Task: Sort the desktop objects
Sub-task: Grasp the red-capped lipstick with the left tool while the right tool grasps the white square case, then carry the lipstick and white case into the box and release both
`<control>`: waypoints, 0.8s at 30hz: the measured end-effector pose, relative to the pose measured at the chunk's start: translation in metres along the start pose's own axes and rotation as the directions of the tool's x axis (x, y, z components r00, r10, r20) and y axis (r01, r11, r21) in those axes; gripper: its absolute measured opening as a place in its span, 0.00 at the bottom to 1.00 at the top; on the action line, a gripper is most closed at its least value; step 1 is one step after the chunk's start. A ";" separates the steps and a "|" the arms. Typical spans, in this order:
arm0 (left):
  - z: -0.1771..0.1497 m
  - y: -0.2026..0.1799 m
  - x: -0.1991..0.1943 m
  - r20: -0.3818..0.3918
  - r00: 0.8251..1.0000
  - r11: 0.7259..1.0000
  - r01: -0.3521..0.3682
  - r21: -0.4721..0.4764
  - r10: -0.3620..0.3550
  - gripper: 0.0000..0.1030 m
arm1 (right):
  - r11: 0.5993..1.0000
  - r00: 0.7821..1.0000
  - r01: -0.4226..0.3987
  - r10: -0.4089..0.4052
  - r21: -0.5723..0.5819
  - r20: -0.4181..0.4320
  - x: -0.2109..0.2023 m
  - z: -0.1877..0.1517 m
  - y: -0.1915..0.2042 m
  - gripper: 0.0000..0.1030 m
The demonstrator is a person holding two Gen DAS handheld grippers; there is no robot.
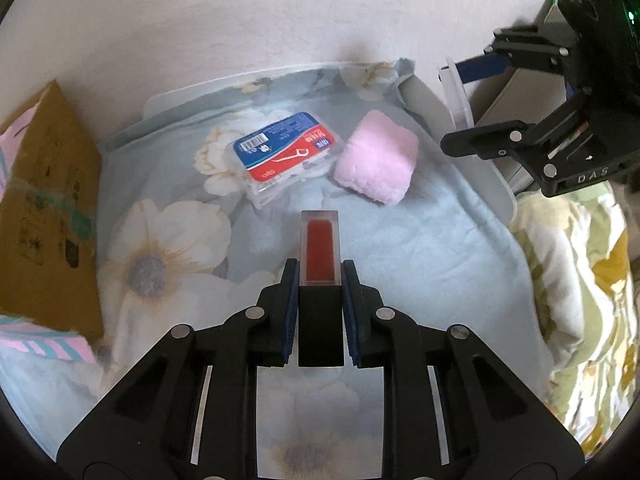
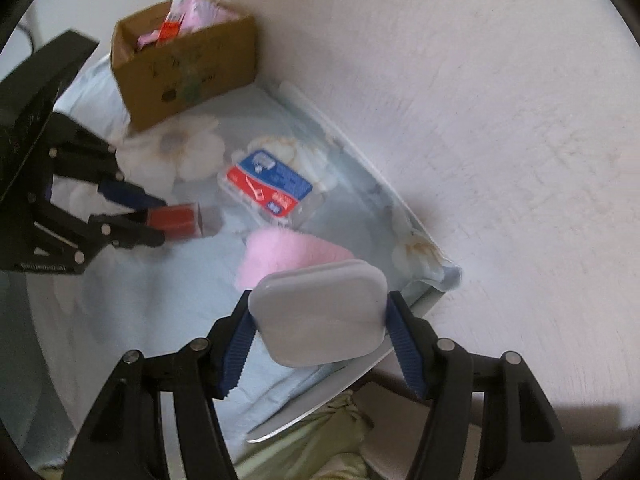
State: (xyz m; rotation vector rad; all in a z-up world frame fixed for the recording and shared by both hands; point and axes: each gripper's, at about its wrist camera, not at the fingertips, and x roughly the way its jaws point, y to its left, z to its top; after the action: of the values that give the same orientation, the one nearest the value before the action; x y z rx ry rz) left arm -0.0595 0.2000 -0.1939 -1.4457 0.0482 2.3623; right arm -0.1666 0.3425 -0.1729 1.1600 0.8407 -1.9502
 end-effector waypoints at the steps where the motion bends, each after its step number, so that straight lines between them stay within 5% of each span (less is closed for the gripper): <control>1: 0.003 -0.007 -0.004 0.007 1.000 1.000 0.011 -0.009 -0.011 0.17 | 1.000 1.000 -0.003 0.003 0.016 0.003 -0.006 0.002 0.002 0.57; 11: 0.036 0.025 -0.093 0.130 0.991 0.999 0.044 0.003 -0.044 0.17 | 0.996 1.000 0.011 -0.012 0.089 0.007 -0.057 0.050 0.039 0.57; 24: 0.053 0.151 -0.205 0.217 0.973 0.996 -0.078 -0.042 0.085 0.17 | 0.994 0.998 0.047 -0.051 0.094 0.035 -0.086 0.179 0.092 0.57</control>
State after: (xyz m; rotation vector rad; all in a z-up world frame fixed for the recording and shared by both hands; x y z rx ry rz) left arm -0.0708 0.0106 -0.0154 -1.2108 0.0115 2.5864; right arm -0.1412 0.1692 -0.0418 1.1630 0.7722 -2.0641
